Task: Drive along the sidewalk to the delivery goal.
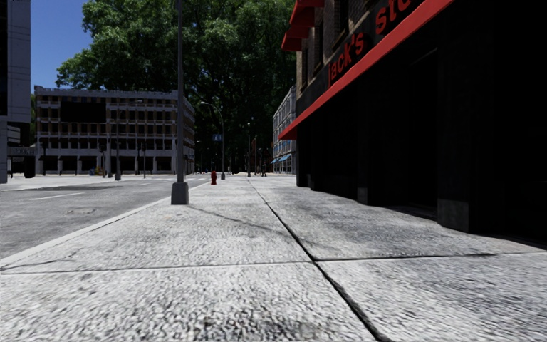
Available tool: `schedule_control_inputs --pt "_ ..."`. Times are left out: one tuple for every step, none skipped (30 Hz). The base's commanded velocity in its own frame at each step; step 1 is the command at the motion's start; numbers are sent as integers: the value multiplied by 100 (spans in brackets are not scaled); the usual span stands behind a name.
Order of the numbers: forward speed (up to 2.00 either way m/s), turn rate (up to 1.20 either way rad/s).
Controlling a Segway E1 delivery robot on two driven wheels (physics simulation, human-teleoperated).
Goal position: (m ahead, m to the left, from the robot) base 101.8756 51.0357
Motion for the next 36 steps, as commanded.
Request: schedule_control_inputs --pt "200 0" --pt "200 0" --pt "200 0" --pt "200 0" --pt "200 0" --pt "200 0" --pt "200 0" --pt "200 0" --pt "200 0" --pt "200 0" --pt "200 0" --pt "200 0" --pt "198 0" --pt "194 0" --pt "194 0" --pt "193 0" --pt "193 0" --pt "193 0" --pt "193 0" --pt "193 0" --pt "196 0" --pt "196 0" --pt "197 0" --pt "198 0" --pt "198 0" --pt "198 0" --pt "198 0" --pt "198 0" --pt "198 0" --pt "198 0" --pt "198 0" --pt "198 0" --pt "198 0" --pt "198 0" --pt "198 0" --pt "198 0"
